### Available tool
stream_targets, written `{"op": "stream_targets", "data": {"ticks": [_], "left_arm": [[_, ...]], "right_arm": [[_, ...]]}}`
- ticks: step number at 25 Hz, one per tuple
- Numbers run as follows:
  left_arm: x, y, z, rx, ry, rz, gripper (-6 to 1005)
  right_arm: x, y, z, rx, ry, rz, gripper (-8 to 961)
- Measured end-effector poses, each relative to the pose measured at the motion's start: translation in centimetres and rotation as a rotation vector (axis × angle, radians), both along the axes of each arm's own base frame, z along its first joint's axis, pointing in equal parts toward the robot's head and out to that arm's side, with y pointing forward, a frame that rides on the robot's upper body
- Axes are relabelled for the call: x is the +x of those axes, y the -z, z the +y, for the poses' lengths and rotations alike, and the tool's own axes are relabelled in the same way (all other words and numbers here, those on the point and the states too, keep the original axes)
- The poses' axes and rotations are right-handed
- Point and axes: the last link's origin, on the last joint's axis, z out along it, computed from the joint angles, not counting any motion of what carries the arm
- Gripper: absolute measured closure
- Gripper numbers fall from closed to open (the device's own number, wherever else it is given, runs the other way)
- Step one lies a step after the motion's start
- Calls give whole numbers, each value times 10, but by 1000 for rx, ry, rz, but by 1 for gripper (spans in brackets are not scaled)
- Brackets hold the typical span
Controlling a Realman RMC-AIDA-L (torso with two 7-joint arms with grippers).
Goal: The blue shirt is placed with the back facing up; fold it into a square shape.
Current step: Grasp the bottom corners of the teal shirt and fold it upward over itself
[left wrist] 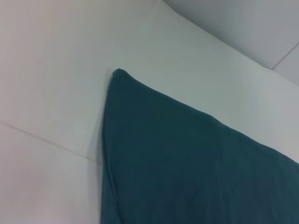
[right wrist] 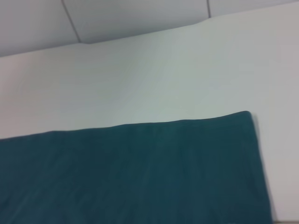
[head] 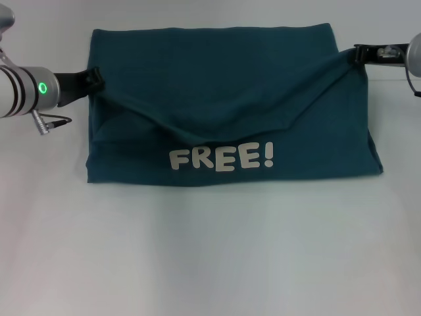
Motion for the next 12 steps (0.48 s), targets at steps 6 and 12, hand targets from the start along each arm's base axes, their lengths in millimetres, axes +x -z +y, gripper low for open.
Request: {"op": "stream_targets", "data": {"ticks": [6, 12], "left_arm": [[0, 3, -1, -4, 4, 6, 974], [3, 9, -1, -24, 28, 32, 969]], "right_arm": [[4, 10, -2, -15, 9, -26, 878], [7, 12, -5, -46, 15, -33, 836]]}}
